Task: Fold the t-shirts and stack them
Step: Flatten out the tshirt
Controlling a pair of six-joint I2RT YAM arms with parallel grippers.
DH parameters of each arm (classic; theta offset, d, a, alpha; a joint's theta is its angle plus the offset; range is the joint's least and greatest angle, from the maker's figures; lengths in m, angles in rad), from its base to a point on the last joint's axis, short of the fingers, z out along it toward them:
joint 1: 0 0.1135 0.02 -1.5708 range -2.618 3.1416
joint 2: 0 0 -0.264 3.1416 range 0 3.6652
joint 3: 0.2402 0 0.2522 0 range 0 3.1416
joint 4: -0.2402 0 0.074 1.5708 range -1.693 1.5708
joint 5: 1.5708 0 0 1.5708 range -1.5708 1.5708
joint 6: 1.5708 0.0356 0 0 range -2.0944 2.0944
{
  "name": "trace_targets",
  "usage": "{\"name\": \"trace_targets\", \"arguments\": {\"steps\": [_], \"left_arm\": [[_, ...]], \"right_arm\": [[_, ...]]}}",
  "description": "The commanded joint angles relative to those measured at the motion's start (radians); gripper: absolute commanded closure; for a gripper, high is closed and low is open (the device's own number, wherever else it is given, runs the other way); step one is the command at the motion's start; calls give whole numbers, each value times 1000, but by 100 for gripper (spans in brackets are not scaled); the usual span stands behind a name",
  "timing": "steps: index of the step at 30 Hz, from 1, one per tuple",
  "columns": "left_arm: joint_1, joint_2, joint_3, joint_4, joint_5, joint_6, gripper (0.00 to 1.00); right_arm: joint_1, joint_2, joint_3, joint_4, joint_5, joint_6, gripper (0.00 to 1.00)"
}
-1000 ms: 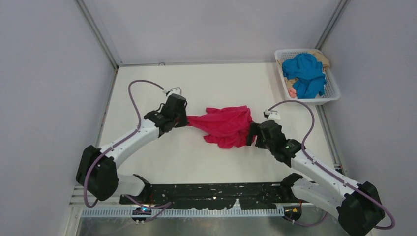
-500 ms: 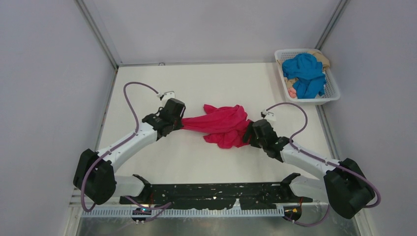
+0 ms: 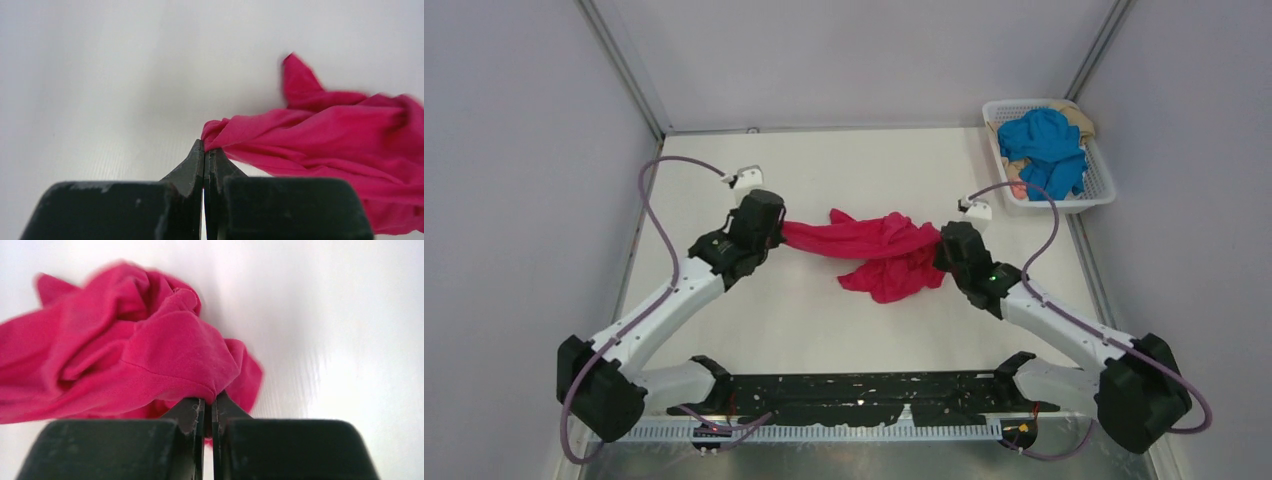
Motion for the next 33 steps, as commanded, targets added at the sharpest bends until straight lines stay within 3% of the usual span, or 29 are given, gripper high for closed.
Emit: {"name": "trace_targets", "arguments": {"steps": [1,4,10,15,21,28,33], "left_arm": [[5,-201,147,60,-165,90,100],[5,-295,228,60,-167,145,100],[4,-503,318,108,-71,245,100],[3,-606,422,94,95,280,100],[3,-647,595,-39,249,303,100],[4,-674,574,-45,257,287,100],[4,-604,535,-55,95,287,100]], "right_arm": [[4,-224,163,14,83,-277,94],[4,-289,307,-15,6,-430,94],[4,-374,610,-175,-155,-569,94],[4,-425,798,-263,-361,-555,94],[5,-413,1072,-403,-669,-488,94],[4,-403,1152,-406,-679,-453,94],[4,-339,1125,-446,-528,-471,94]]}}
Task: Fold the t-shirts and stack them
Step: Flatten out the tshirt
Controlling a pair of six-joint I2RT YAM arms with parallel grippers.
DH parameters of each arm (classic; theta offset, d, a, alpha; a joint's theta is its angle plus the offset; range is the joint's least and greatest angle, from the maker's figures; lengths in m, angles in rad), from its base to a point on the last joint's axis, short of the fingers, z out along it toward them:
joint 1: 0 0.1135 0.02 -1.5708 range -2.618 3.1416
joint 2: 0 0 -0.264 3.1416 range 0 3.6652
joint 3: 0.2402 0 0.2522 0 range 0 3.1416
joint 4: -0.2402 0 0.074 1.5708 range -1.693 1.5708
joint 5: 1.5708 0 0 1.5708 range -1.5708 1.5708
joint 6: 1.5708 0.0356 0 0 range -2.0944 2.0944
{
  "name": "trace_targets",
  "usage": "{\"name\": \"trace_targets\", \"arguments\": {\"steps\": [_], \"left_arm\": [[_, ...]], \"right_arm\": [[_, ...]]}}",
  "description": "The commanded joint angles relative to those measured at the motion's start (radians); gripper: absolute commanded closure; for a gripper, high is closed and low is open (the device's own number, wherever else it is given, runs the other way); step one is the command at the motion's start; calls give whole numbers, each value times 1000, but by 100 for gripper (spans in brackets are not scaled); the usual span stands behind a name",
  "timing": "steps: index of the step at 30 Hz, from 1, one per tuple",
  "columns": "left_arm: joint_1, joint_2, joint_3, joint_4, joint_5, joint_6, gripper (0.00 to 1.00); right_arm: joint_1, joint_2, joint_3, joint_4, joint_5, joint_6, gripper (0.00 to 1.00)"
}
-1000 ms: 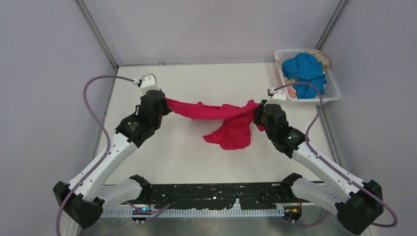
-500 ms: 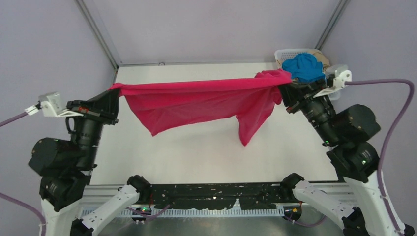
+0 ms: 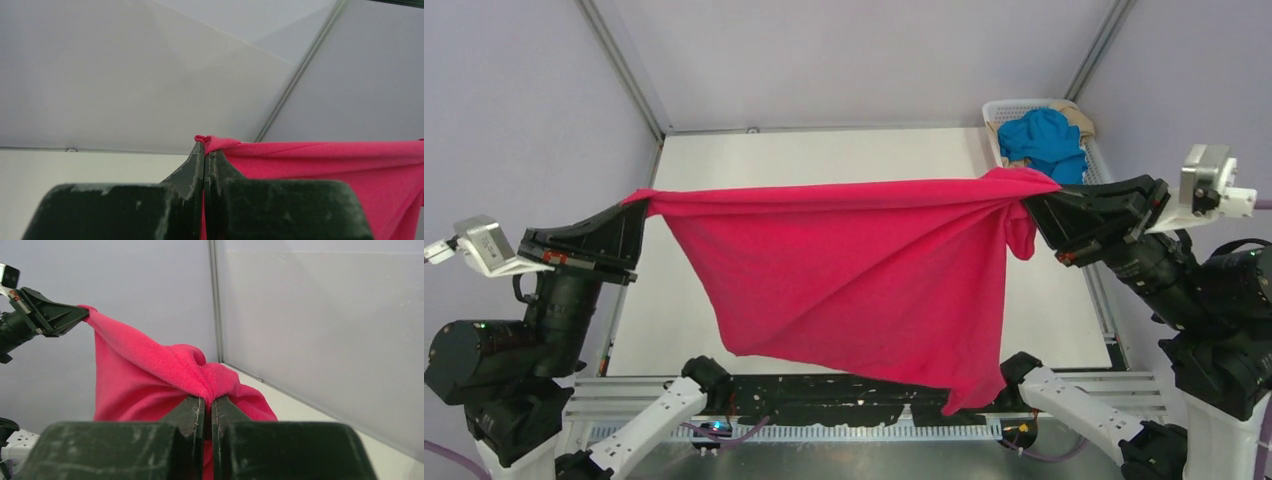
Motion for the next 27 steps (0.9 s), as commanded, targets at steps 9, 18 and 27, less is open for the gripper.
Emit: {"name": "trace_targets", "arguments": {"steps": [9,18,27], "left_arm": [[199,695,-65,-81,-384,-74,100],[316,1372,348,-303,-307,-123,1],[337,1281,257,-247,-229,-119,0]], "right_arm": [[-11,380,-256,83,689,96,92],[-140,1061,-45,173,521,125,27],[-156,1121,-14,176,505,146,5]]}}
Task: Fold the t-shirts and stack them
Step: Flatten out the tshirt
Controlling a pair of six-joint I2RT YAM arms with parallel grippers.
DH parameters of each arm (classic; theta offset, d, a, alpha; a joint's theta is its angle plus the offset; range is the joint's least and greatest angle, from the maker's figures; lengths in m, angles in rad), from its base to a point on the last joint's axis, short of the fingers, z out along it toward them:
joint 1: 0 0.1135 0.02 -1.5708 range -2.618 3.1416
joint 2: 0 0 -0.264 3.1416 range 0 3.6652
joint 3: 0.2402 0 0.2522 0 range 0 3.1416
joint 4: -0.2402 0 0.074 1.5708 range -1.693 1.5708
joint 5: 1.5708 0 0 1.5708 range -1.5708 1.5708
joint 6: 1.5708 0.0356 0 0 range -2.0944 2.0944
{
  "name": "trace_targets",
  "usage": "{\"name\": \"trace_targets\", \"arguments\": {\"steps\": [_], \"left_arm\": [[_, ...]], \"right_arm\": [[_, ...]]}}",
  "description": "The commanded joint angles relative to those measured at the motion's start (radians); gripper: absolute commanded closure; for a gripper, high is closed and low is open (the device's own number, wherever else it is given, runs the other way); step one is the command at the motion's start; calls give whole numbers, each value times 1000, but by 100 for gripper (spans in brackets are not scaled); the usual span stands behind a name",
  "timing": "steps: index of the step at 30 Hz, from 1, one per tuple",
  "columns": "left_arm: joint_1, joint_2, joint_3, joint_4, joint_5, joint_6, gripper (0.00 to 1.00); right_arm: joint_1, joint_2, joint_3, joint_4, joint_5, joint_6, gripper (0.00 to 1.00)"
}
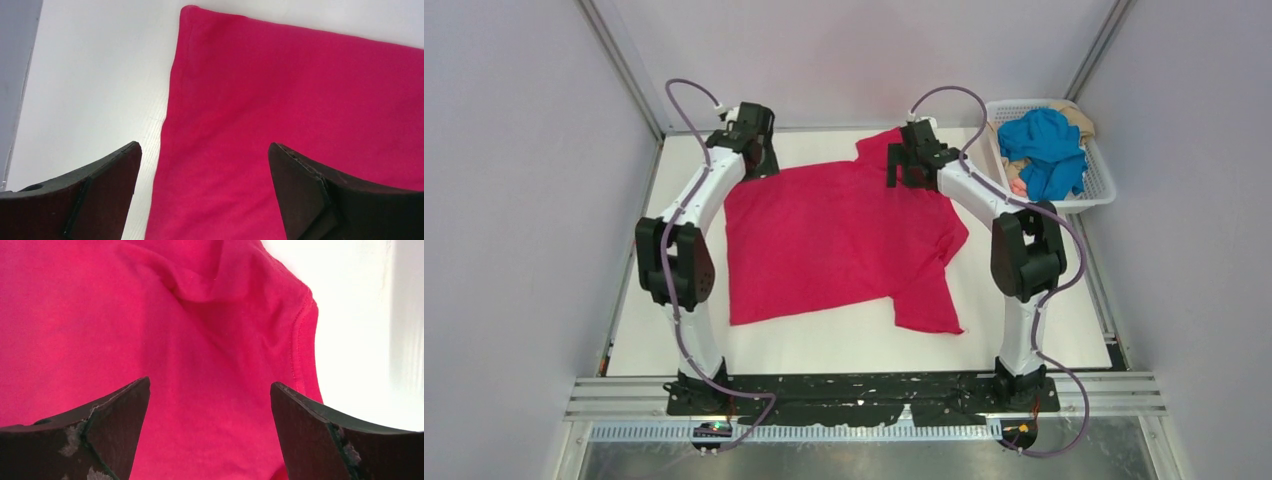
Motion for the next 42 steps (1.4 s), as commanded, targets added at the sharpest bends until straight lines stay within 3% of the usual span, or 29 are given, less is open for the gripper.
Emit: {"name": "trace_targets", "arguments": {"steps": [1,8,15,20,27,33,42], "left_arm": [[-1,-170,-38,25,50,-29,1],[-2,-501,-387,119,201,-85,0],[-52,-797,-792,122,292,-234,1],[-75,-924,-1057,334,446,-246,0],[-74,-848,-1117,404,422,-258,0],[-74,-835,-1185,437,367,-298,1],[-74,-841,-1229,406,322,-330,0]], "right_arm": [[10,-190,8,76,-23,27,5],[-9,-512,-306,130,-37,139,5],[-38,-836,-763,169,-296,289,5],[30,-948,-1001,202,-367,330,5],[144,-827,-1073,233,-348,383,5],[209,-777,-1145,121,-329,404,5],[436,-987,-1203,-125,-329,631,5]]}}
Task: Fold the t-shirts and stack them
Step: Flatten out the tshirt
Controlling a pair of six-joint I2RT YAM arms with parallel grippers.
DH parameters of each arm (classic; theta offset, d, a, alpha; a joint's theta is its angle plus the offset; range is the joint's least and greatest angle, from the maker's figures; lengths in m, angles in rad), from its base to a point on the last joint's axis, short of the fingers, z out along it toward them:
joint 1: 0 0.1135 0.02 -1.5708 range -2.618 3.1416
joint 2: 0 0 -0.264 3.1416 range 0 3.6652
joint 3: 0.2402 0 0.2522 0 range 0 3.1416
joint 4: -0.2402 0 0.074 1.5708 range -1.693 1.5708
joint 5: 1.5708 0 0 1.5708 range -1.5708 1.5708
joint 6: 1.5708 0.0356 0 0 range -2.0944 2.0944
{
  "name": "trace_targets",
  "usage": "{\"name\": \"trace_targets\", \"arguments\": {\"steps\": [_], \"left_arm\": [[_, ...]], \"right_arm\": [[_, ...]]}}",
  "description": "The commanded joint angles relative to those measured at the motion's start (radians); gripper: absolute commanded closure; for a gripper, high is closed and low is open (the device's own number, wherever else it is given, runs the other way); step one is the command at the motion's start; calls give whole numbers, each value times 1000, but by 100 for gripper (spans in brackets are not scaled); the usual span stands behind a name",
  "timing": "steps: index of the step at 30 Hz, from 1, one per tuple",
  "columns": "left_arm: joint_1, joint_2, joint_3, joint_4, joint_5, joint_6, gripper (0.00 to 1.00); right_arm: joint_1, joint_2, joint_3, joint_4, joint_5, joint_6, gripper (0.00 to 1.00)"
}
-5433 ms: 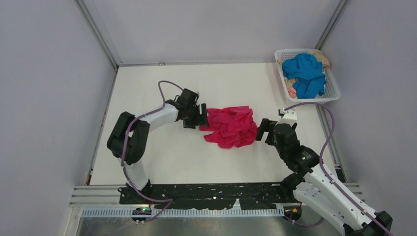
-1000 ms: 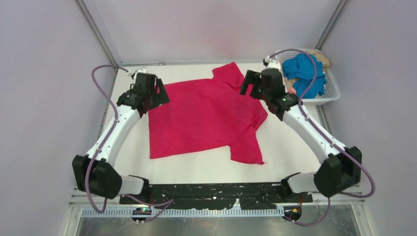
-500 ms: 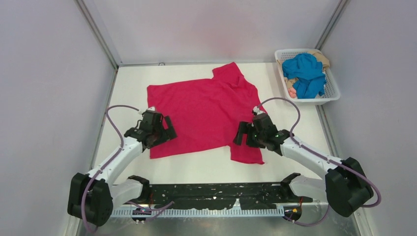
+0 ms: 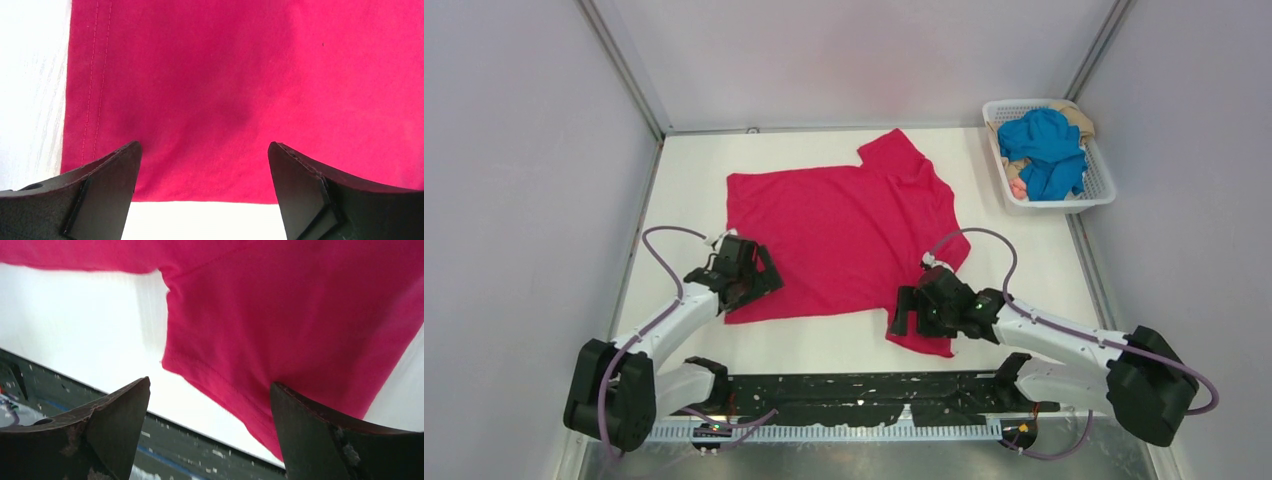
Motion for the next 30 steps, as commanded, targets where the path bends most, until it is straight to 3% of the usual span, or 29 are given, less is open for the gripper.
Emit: {"name": "trace_targets", "arguments": {"steps": [1,4,11,16,20,30], "left_arm": [[0,-13,-4,10,-52,-23,0],[0,-13,12,-36,-78,-23,0],[0,-34,-10,-83,-100,-31,0],[1,-36,-40,-68,-83,-35,1],[1,-30,-40,-59,-79,-35,0],[3,-27,-42,-76,-80,-48,0]], "right_arm": [[78,-87,-50,-238,-24,152,5],[100,-147,-24,-254,-32,141,5],[43,-150,232,-393,355,14,5],[-204,-19,264,-194,246,-89,5],[-374,145,256,89,227,-139,5],[-513,449,308,219,102,-164,5]]}}
